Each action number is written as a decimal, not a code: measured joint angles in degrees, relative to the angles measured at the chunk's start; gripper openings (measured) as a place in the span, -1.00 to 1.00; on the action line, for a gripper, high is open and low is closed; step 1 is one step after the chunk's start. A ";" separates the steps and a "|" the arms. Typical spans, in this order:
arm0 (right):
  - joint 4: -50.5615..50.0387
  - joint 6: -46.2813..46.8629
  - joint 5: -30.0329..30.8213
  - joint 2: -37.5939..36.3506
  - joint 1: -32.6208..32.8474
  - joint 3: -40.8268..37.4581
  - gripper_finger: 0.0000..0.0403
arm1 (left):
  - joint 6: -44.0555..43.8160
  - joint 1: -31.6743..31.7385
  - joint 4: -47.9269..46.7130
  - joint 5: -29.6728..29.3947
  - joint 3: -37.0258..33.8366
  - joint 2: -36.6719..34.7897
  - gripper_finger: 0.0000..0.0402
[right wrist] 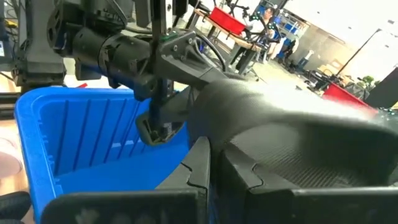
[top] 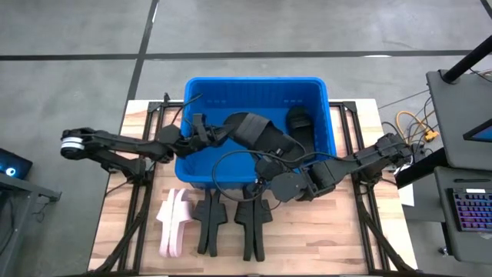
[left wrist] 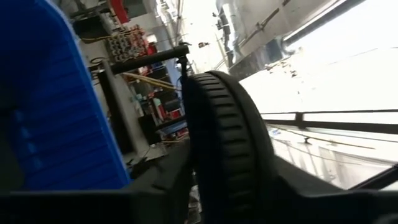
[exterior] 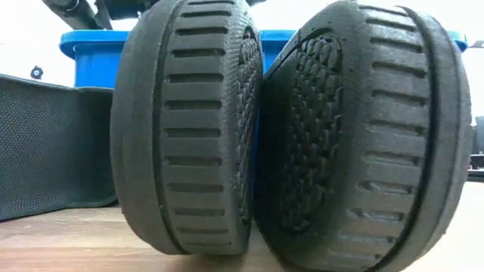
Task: Pick and place slides into bin
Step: Put the black slide into the bin
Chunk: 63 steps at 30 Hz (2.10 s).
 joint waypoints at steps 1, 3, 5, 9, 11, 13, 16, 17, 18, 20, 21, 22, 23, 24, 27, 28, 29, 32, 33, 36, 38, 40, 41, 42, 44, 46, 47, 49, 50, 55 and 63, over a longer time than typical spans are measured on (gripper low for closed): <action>0.01 -0.07 -0.03 0.00 0.00 0.00 -0.95 | -0.02 0.08 0.60 0.29 0.00 0.22 -0.58; 0.00 -0.29 -0.19 0.00 0.00 -0.02 -0.95 | -0.09 0.68 0.89 1.57 -0.02 0.37 -0.78; 0.05 -0.28 -1.06 -0.01 -0.01 -0.02 -0.95 | -0.16 0.97 1.12 2.41 -0.08 0.26 -0.84; 0.33 0.33 -2.53 -0.21 -0.15 -0.02 -0.94 | 0.24 1.69 1.56 4.43 -0.11 -0.13 -0.84; 0.51 -0.03 -2.75 -0.22 -0.16 -0.02 -0.91 | 0.24 2.03 1.60 5.18 -0.11 -0.28 -0.84; 0.56 -1.52 -3.23 -0.31 -0.15 0.33 -0.85 | 0.22 2.37 1.49 5.51 -0.20 -0.41 -0.84; 0.31 -6.03 -5.16 -0.33 -0.11 2.02 -0.74 | 0.09 2.69 1.68 5.86 -0.23 -0.62 -0.84; 0.17 -7.51 -6.45 -0.35 -0.11 2.70 -0.70 | -0.11 2.82 1.83 5.87 -0.25 -0.66 -0.84; 0.06 -8.56 -7.34 -0.37 -0.13 3.37 -0.66 | -0.39 2.90 1.97 5.91 -0.33 -0.70 -0.84; -0.31 -9.66 -8.40 -0.35 -0.12 4.69 -0.58 | -0.63 2.97 1.87 6.04 -0.48 -0.72 -0.84; -0.52 -9.90 -8.60 -0.35 -0.05 5.26 -0.55 | -0.74 2.95 1.73 6.04 -0.50 -0.72 -0.84; -0.90 -10.27 -8.71 -0.35 0.06 5.84 -0.52 | -0.78 2.95 1.71 6.04 -0.50 -0.72 -0.84; -1.43 -10.60 -8.92 -0.34 0.22 6.52 -0.48 | -0.78 2.95 1.74 6.08 -0.50 -0.72 -0.84; -2.40 -10.74 -9.02 -0.28 0.42 7.38 -0.45 | -0.75 2.95 1.69 6.08 -0.50 -0.74 -0.84; -6.18 -9.61 -9.02 -0.42 1.09 10.41 -0.38 | -0.22 3.21 0.22 7.19 -0.73 -0.67 -0.84; -7.89 -8.50 -9.00 -0.46 1.35 11.67 -0.36 | -0.19 3.33 -0.15 7.60 -0.74 -0.58 -0.84; -9.71 -7.45 -8.99 -0.46 1.65 12.92 -0.34 | -0.20 3.49 -0.32 8.40 -0.75 -0.57 -0.84; -14.70 -7.72 -9.04 -0.35 3.11 17.18 -0.31 | -0.46 3.76 0.90 10.86 -0.76 -0.68 -0.84; -15.99 -9.48 -8.99 -0.33 3.71 18.57 -0.30 | -0.48 3.82 1.26 11.80 -0.76 -0.70 -0.84; -19.85 -18.73 -9.00 -0.48 5.30 22.04 -0.30 | -0.51 3.74 1.09 14.30 -0.76 -0.68 -0.84; -21.12 -25.40 -9.01 -0.44 5.91 23.47 -0.29 | -0.56 3.80 1.02 14.87 -0.74 -0.68 -0.84; -21.18 -31.08 -8.98 -0.35 5.97 24.18 -0.27 | -1.66 4.13 0.63 14.76 -0.74 -0.68 -0.84; -21.17 -33.65 -8.94 -0.33 5.93 24.32 -0.26 | -2.23 4.15 -0.01 14.63 -0.74 -0.68 -0.84; -21.17 -36.25 -8.70 -0.24 5.89 24.39 -0.24 | -2.45 4.20 -0.59 14.49 -0.74 -0.68 -0.84; -21.19 -42.42 -8.51 -0.21 5.86 23.94 -0.22 | -2.69 4.14 -1.29 14.60 -0.74 -0.66 -0.84; -21.29 -48.39 -8.53 -0.04 5.80 22.79 -0.20 | -3.45 4.11 -1.03 14.85 -0.74 -0.66 -0.84; -21.29 -50.47 -8.53 0.15 5.70 22.14 -0.19 | -3.47 4.11 -0.78 14.90 -0.74 -0.66 -0.84; -21.61 -52.79 -8.51 0.59 5.42 21.20 -0.18 | -3.45 4.13 -0.91 14.83 -0.74 -0.68 -0.84; -21.61 -53.25 -8.50 0.95 5.15 21.07 -0.19 | -3.45 4.13 -1.16 14.80 -0.74 -0.63 -0.84; -21.43 -54.01 -6.28 2.24 4.63 21.07 -0.21 | -3.45 4.13 -0.94 14.89 -0.74 -0.63 -0.84; -22.70 -63.62 -3.13 5.38 3.87 21.03 -0.22 | -3.42 4.17 -1.96 14.53 -0.63 -0.63 -0.84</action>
